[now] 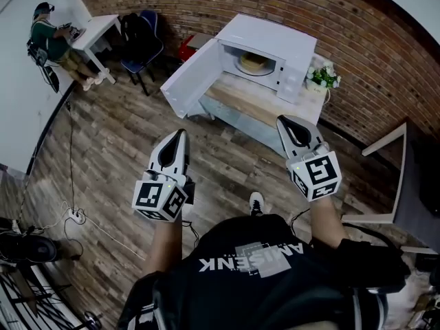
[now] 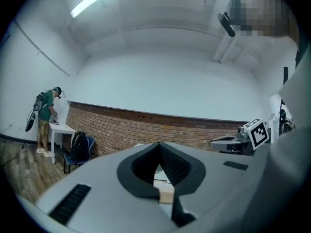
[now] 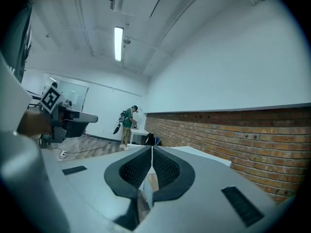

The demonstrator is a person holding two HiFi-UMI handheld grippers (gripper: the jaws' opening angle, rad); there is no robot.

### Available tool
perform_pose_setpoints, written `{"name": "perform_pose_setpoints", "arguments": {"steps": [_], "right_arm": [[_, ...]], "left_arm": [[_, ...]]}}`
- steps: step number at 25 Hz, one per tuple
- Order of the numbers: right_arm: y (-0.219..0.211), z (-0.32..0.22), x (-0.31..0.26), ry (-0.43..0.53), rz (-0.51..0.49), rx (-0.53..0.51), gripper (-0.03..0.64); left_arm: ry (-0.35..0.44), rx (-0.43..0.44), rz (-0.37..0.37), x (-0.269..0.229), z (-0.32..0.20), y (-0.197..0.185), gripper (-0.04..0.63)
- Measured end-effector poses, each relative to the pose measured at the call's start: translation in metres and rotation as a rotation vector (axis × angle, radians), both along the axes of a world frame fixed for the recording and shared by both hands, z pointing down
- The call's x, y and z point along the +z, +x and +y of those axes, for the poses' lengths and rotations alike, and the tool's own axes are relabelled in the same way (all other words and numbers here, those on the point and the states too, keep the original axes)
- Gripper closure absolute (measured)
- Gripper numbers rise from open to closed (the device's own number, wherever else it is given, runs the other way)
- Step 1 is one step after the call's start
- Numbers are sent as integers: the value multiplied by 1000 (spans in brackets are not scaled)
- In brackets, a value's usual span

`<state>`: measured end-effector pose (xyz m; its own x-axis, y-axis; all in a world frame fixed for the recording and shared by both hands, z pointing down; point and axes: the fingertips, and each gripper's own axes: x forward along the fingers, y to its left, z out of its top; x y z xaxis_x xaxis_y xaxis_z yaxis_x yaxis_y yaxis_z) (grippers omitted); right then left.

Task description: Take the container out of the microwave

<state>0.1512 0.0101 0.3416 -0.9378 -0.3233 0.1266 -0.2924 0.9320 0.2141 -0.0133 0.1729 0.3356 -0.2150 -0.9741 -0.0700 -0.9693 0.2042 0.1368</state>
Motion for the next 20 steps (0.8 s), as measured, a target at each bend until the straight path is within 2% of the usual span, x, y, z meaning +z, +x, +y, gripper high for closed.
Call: {"name": "perform_pose_setpoints", "arguments": {"steps": [9,15,20], "right_arm": [[-25,-81,0,-12,-17,-49,574],[-27,-131,4,-38,-30,-43,574],[-23,-163,6,-26,-17,-59,574]], "left_arm": [[-27,-33,-16,-5,-79,-16,588],[-64,-49,-37,-8,-127,-21,588],[-65,-48,-54,-15,-171,-19,588]]}}
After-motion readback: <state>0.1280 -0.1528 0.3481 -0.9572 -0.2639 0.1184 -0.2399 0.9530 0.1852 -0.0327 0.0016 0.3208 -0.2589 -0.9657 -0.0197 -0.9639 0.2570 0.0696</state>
